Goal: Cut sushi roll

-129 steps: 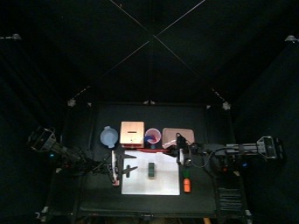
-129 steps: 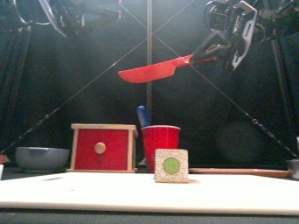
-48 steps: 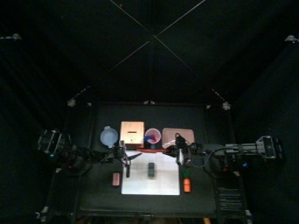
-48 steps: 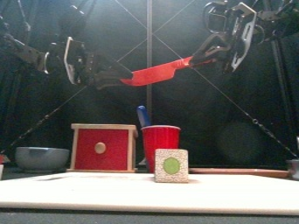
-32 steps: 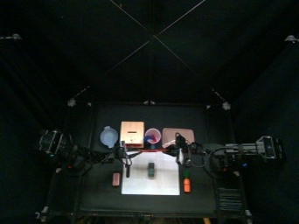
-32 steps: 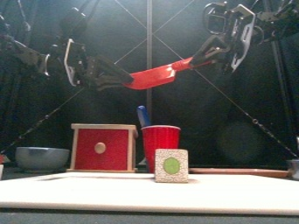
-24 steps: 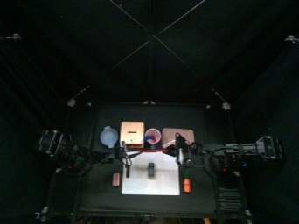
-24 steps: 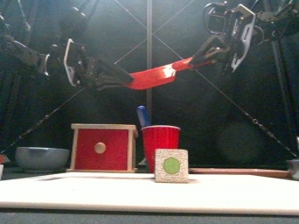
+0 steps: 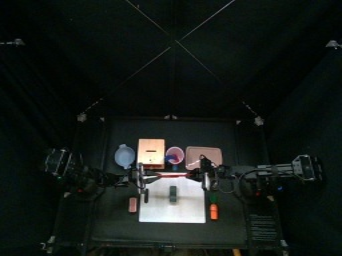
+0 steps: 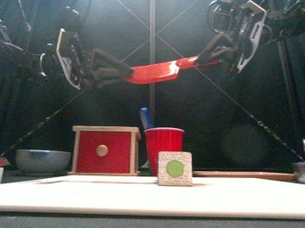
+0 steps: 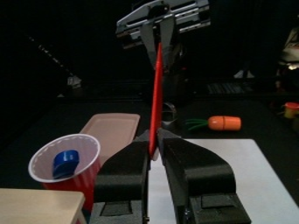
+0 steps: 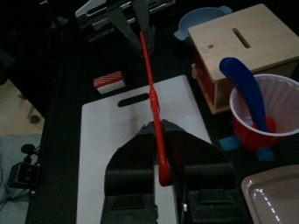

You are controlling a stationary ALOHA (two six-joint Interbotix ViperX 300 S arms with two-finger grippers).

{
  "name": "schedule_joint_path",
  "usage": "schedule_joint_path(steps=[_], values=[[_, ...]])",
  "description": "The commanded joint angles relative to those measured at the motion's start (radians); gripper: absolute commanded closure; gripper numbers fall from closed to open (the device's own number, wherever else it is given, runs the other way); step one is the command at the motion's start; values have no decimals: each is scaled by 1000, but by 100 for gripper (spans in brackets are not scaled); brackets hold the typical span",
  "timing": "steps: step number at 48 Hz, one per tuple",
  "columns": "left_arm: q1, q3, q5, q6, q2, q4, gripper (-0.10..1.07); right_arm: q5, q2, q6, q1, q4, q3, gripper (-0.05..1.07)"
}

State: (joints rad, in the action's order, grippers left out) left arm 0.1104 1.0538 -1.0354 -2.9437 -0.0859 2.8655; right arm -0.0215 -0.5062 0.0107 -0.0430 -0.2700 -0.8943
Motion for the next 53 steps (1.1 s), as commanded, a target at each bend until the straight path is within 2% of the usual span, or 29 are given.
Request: schedule_joint_path(steps=[1,11,27,53], values=[[-6,-6,-29,-12,0,28,45,-6,-6,-3,-3,-2,11,67],[-17,-6,-34,-25,8,71,45,-9,-5,-3,-3,-2,11,67],[-61,-3,-41,-94,25,167,45,-17,6,-3,-8,-2,12,67],[-63,2,-60,-100,29,179,45,-17,18,-2,-15,-2,17,67]])
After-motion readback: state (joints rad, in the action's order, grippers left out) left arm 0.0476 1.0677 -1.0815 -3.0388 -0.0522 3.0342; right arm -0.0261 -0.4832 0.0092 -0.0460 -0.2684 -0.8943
